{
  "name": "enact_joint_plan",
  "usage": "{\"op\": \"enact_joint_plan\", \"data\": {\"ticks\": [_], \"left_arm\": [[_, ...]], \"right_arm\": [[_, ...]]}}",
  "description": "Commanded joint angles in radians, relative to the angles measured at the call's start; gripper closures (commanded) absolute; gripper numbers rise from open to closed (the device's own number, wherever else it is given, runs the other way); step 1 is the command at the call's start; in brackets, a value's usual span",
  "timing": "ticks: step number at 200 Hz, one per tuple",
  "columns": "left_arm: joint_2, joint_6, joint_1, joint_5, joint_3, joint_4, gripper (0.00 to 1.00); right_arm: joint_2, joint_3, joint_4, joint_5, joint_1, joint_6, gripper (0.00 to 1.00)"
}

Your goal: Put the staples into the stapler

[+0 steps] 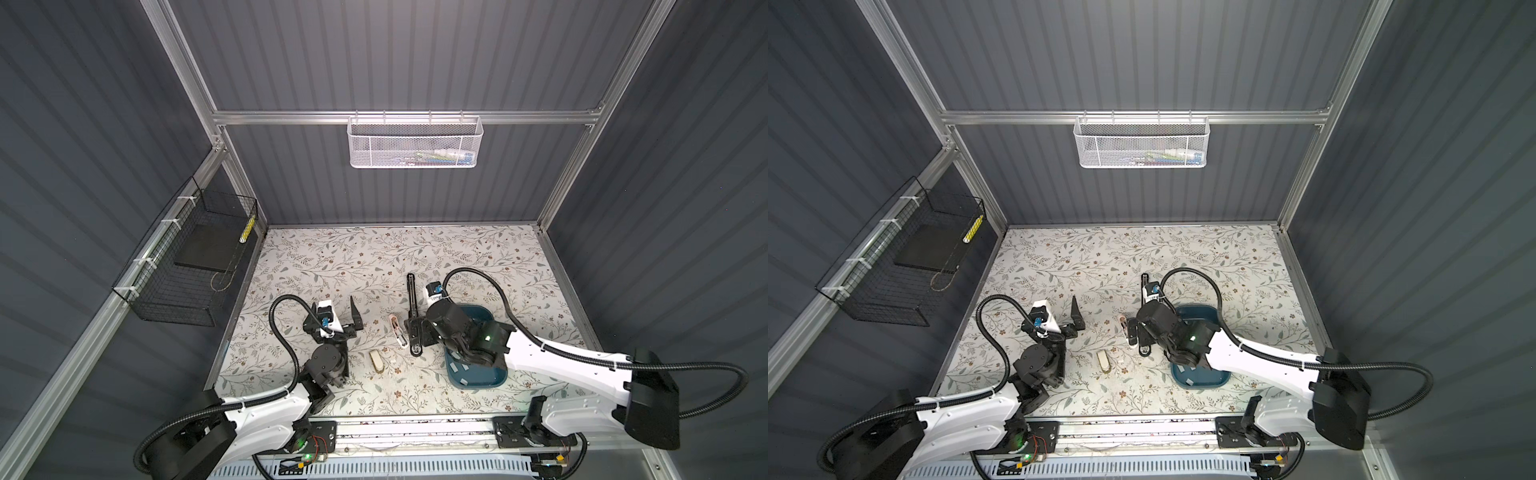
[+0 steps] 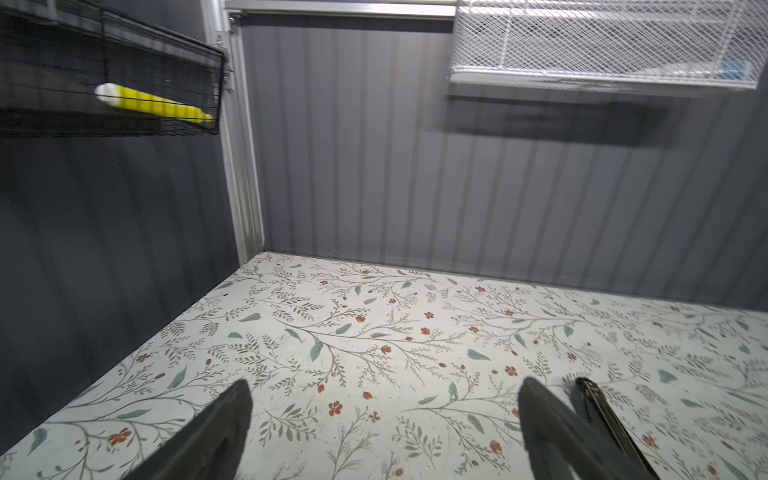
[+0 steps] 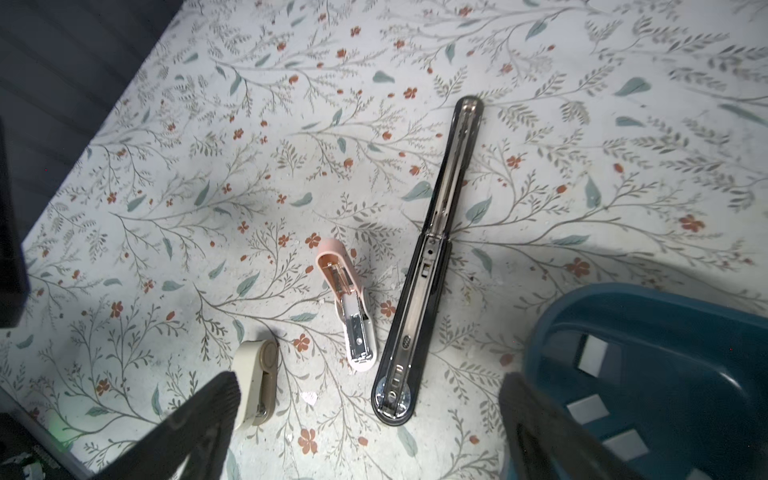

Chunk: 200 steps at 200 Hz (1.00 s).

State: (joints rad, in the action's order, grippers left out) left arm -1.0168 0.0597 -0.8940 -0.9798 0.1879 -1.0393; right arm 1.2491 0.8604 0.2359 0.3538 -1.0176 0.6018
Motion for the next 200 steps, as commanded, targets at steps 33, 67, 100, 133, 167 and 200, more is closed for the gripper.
{"op": "enact_joint_plan", "data": {"ticks": [33,67,100,133,167,200], "left_arm": [[-0.013,-0.011,0.003,0.376,0.486,0.726,0.01],[-0.076,0.079,0.003,0.483,0.746,0.966,0.01],[-0.102,0.388,0.003,0.448,0.886,1.101,0.01],[-0.11,0.783,0.004,0.391,0.916,1.213,0.0],[-0.197,0.994,0.002,0.464,1.05,1.682,0.01],[-0.193,1.228,-0.002,0.584,0.979,1.948,0.01]], "right_arm": [[-0.235,-0.171,-0.11,0.085,0.001,-0.009,0.01],[-0.381,-0.25,-0.104,0.111,0.004,-0.009,0.01],[-0.472,-0.302,-0.073,0.158,0.013,0.011,0.01],[-0.502,-0.313,-0.039,0.178,0.02,0.014,0.01],[-0.56,-0.338,-0.018,0.226,0.022,-0.004,0.01],[-0.614,-0.365,-0.017,0.243,0.026,-0.003,0.01]]}}
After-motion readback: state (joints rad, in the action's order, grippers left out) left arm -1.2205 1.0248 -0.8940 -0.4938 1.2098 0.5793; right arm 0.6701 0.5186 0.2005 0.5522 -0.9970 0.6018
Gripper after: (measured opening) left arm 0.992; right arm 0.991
